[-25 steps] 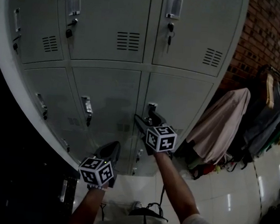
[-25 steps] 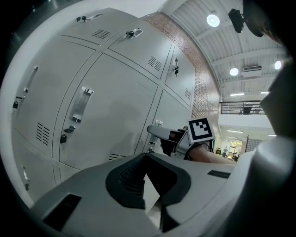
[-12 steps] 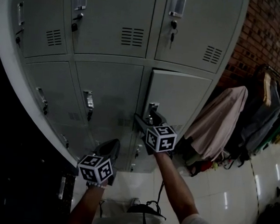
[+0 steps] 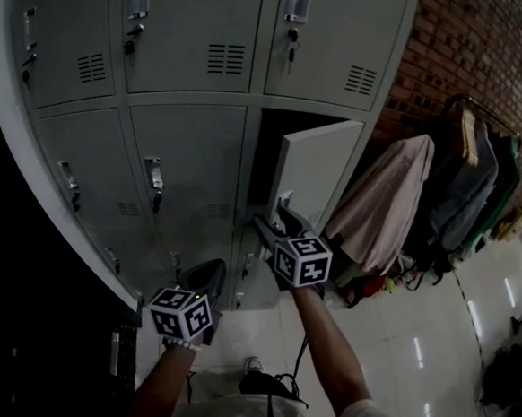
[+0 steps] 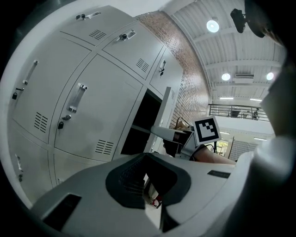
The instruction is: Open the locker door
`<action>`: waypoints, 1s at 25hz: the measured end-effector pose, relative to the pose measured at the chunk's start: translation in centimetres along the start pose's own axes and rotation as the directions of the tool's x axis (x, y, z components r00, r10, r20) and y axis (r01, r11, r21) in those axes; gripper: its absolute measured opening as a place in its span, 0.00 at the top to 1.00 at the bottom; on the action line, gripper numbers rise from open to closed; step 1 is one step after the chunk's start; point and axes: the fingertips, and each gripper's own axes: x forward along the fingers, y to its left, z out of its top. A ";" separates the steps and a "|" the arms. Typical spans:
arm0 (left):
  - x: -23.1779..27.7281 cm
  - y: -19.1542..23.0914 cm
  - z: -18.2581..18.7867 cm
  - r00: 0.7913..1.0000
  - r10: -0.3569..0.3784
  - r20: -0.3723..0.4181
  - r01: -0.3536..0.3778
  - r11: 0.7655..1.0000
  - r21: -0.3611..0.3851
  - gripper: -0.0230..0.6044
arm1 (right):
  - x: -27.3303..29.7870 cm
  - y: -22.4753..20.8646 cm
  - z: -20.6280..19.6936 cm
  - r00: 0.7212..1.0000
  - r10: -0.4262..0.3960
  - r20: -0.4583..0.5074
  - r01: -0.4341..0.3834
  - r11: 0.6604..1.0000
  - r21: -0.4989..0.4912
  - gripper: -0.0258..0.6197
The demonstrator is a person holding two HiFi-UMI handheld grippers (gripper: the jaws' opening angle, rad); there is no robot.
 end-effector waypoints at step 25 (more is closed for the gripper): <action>0.1 -10.4 -4.4 0.990 -0.129 -0.059 0.130 0.991 0.010 0.98 | -13.2 -6.9 -1.8 0.986 -0.161 -0.051 0.159 0.987 -0.036 0.71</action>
